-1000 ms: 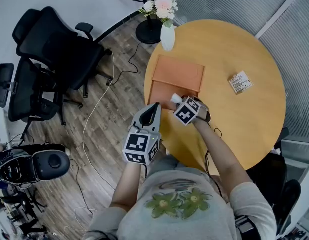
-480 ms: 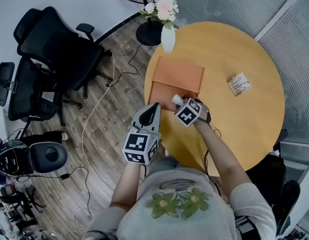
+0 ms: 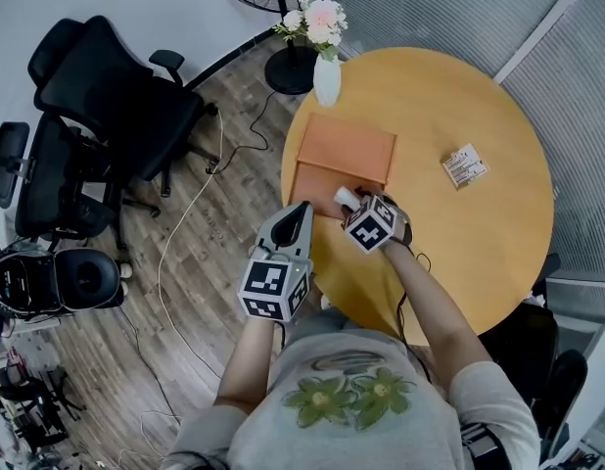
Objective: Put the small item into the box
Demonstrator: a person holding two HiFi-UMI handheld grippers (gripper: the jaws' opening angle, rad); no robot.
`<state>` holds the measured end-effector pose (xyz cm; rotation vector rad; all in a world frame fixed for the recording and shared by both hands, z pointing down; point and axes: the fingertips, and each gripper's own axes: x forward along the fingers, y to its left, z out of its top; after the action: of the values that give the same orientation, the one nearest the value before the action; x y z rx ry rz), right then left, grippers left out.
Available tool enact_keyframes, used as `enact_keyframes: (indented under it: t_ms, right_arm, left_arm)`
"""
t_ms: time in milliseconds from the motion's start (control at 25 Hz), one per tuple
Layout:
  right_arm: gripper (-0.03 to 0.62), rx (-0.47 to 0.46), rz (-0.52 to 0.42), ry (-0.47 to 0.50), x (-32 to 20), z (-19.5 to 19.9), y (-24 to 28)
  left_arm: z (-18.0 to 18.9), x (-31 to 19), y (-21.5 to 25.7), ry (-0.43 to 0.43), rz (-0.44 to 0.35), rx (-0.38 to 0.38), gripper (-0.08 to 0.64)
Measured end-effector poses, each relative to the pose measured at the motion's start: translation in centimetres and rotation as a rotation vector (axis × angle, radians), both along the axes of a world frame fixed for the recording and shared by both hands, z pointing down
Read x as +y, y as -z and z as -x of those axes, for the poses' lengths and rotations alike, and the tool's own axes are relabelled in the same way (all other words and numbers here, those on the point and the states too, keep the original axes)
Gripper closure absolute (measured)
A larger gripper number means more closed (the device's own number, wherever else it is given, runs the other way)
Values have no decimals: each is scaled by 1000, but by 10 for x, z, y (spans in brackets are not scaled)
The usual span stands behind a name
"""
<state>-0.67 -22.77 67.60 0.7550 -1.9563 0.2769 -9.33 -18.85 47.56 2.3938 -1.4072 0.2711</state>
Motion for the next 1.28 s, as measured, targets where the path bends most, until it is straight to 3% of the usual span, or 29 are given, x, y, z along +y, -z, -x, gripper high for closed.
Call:
enact_keyframes:
  t_ms: [200, 800, 960, 1040, 1160, 1240, 1280]
  right_arm:
    - [396, -70, -64, -40, -1, 0, 24]
    - [397, -401, -320, -228, 6, -3, 137]
    - [427, -462, -401, -234, 15, -1, 171]
    - [488, -492, -438, -229, 21, 0, 187]
    - [493, -548, -479, -223, 31, 1, 208]
    - [584, -579, -505, -223, 37, 2, 221]
    - [584, -591, -514, -222, 40, 2, 227]
  left_arm:
    - [-2, 2, 5, 0, -13, 4, 558]
    - [-3, 13, 26, 9, -51, 12, 558]
    - [-4, 15, 32, 8, -64, 11, 558]
    - [-4, 17, 34, 10, -70, 10, 558]
    - [-3, 19, 37, 14, -76, 12, 558]
    - [-3, 21, 39, 16, -79, 16, 558]
    - [-3, 22, 40, 18, -81, 17, 558]
